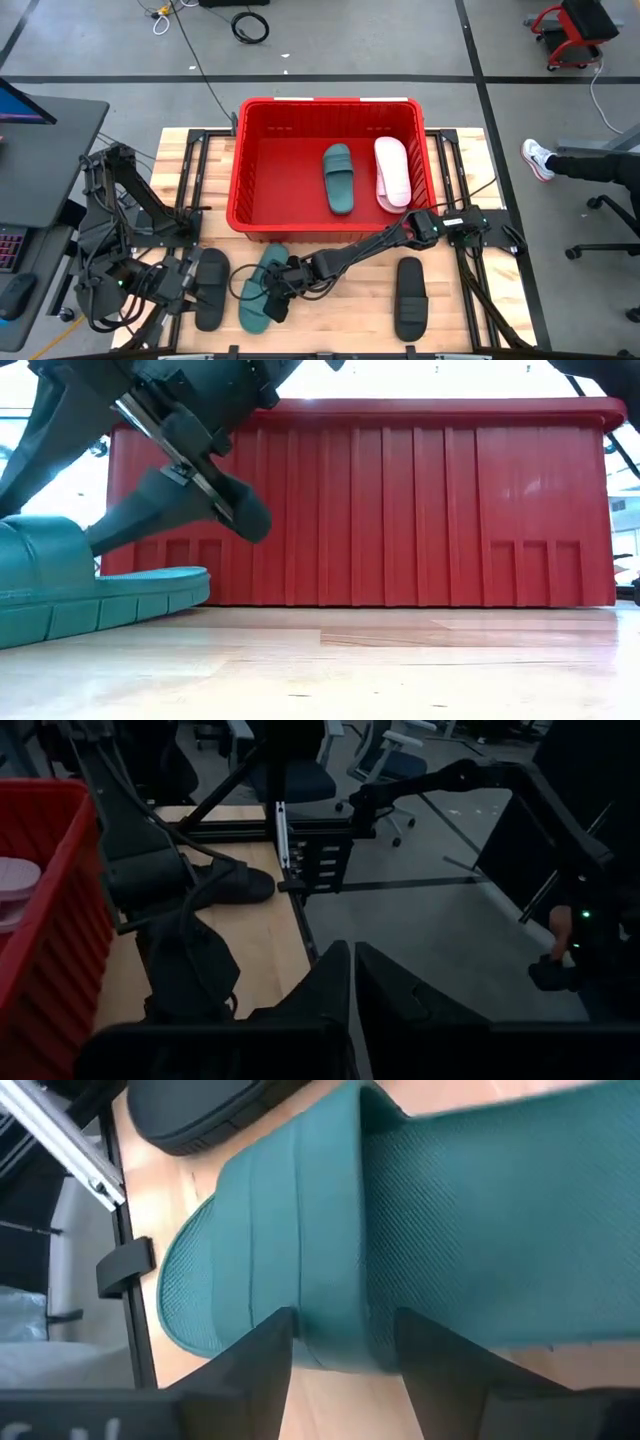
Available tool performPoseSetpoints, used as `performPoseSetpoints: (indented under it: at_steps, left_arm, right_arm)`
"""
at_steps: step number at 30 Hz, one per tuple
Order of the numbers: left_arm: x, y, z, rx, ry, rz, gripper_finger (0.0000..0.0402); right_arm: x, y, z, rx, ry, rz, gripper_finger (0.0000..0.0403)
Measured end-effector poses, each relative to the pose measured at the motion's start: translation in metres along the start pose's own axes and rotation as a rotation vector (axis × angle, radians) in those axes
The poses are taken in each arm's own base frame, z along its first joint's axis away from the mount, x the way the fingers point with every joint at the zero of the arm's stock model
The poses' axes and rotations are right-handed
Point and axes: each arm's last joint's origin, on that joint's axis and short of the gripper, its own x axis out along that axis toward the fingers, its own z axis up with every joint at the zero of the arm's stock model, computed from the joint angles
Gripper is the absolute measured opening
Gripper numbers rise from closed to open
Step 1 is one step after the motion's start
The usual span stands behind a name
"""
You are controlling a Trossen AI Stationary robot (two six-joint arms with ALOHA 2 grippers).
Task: Pick and place slides into bin
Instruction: Stack the blue slipper on top of the other blue slipper in the red bin
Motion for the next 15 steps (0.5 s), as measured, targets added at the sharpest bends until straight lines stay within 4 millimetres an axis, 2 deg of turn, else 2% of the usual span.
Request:
performPoseSetpoints:
  at_steps: [6, 12, 15]
  left_arm:
    - [0.0001, 0.0002, 0.0001, 0.021, -0.002, 0.005, 0.0021]
    - [0.0001, 0.0002, 0.0002, 0.026, -0.004, 0.005, 0.0007]
    - [0.0001, 0.0002, 0.0002, 0.026, -0.004, 0.006, 0.0007]
  right_arm:
    - [-0.0002, 0.0110, 0.0048, -0.115, -0.066, 0.109, 0.0145]
    - [0.0048, 0.0036, 0.0026, -0.097, -0.046, 0.113, 0.0102]
    - [0.0071, 0.0038, 0.0007, -0.024, -0.027, 0.162, 0.0088]
